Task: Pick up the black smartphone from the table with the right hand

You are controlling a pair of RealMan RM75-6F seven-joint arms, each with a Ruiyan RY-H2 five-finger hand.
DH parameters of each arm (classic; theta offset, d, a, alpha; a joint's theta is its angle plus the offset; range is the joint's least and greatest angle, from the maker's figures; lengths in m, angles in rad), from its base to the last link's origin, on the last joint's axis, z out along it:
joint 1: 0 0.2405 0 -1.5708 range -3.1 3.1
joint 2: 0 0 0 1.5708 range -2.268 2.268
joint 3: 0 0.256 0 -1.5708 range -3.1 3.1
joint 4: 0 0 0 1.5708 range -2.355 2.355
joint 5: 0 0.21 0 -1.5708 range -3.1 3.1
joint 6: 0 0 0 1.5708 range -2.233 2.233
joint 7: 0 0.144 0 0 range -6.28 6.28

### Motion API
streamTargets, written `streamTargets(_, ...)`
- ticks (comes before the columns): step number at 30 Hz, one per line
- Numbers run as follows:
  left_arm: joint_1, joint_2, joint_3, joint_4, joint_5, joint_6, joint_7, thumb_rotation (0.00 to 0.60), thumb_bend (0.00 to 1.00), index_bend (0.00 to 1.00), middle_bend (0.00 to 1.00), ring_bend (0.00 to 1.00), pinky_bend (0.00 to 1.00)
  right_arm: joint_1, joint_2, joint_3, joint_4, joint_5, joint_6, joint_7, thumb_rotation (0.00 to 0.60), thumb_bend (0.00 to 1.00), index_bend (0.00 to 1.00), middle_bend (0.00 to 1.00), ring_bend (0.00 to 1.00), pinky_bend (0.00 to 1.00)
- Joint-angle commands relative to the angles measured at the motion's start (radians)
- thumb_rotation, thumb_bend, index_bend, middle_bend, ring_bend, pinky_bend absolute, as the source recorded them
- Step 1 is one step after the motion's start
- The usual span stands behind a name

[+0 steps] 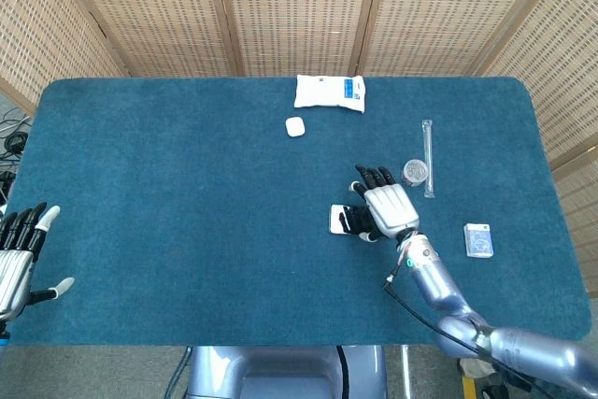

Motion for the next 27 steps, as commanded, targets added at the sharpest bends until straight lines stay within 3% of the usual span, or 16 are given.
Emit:
streamTargets(1,-0.007,0.002,-0.002,0.004,-0.011,-0.013,-0.007,0.600,0.00,0.00,0.00,0.00,0.00,0.070,-0.099,-0.009,0.078,0.141,0.025,-0.099,0.600,0.13,0.23,0.00,0.00,0.00)
streamTargets(10,-0.016,0.002,-0.002,0.006,-0.022,-0.029,-0.009,0.600,0.00,0.00,0.00,0.00,0.00,0.116,-0.179,-0.017,0.130,0.272,0.056,-0.142,0.600,0.16,0.24,0.00,0.00,0.00)
streamTargets(27,-0.022,0.001,-0.003,0.009,-0.041,-0.040,-0.011,0.600,0.00,0.00,0.00,0.00,0.00,0.165,-0.239,-0.022,0.223,0.401,0.048,-0.152,0.600,0.16,0.25,0.00,0.00,0.00)
